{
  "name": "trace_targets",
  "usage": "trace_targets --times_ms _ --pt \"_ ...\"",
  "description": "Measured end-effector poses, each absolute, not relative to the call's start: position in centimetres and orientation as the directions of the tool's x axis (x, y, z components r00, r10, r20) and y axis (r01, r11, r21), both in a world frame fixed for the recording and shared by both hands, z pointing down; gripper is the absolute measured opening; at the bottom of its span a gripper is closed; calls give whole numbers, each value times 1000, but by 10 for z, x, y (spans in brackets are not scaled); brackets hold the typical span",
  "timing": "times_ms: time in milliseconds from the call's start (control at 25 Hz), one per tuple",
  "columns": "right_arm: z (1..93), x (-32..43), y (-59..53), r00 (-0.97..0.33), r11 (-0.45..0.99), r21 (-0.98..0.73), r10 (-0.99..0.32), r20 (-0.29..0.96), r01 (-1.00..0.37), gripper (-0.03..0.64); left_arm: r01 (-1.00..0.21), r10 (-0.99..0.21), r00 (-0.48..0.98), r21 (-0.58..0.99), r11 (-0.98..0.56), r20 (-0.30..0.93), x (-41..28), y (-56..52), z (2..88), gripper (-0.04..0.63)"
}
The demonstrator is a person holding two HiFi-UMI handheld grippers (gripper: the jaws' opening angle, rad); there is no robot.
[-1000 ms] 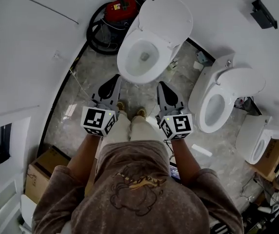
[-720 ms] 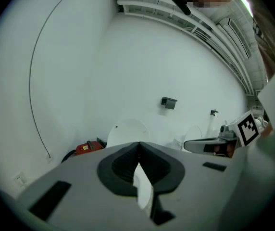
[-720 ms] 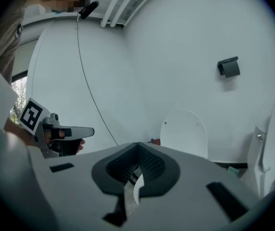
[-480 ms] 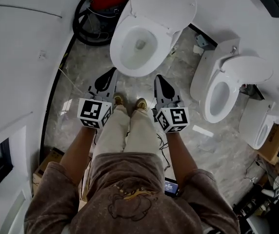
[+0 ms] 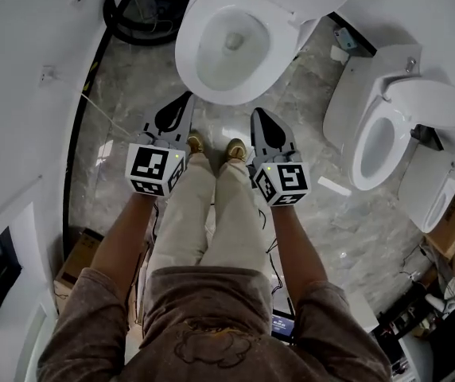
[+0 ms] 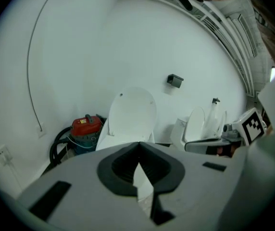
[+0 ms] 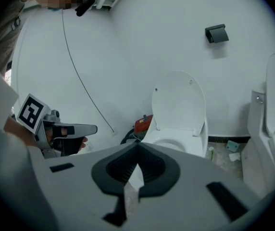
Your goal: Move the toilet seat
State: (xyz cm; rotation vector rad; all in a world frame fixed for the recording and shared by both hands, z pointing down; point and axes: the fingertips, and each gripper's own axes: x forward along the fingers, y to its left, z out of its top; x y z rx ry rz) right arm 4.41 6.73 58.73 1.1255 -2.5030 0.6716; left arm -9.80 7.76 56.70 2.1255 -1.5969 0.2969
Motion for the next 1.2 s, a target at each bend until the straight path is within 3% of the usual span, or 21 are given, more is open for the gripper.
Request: trace_targets --times_ms 640,720,800,1200 --pt "705 23 91 -643 567 -333 -527 556 -753 -2 -932 -774 353 272 -241 526 -96 94 690 9" --pt "717 22 95 -640 560 -344 -510 575 -754 26 -925 -754 369 290 -245 543 -93 98 702 12" --pt "729 22 98 -638 556 -352 -488 595 -753 48 -916 -734 393 309 -257 554 -88 101 712 71" --pt "785 22 112 -666 475 -481 -389 636 -737 220 -880 -651 465 396 -262 600 -76 112 764 187"
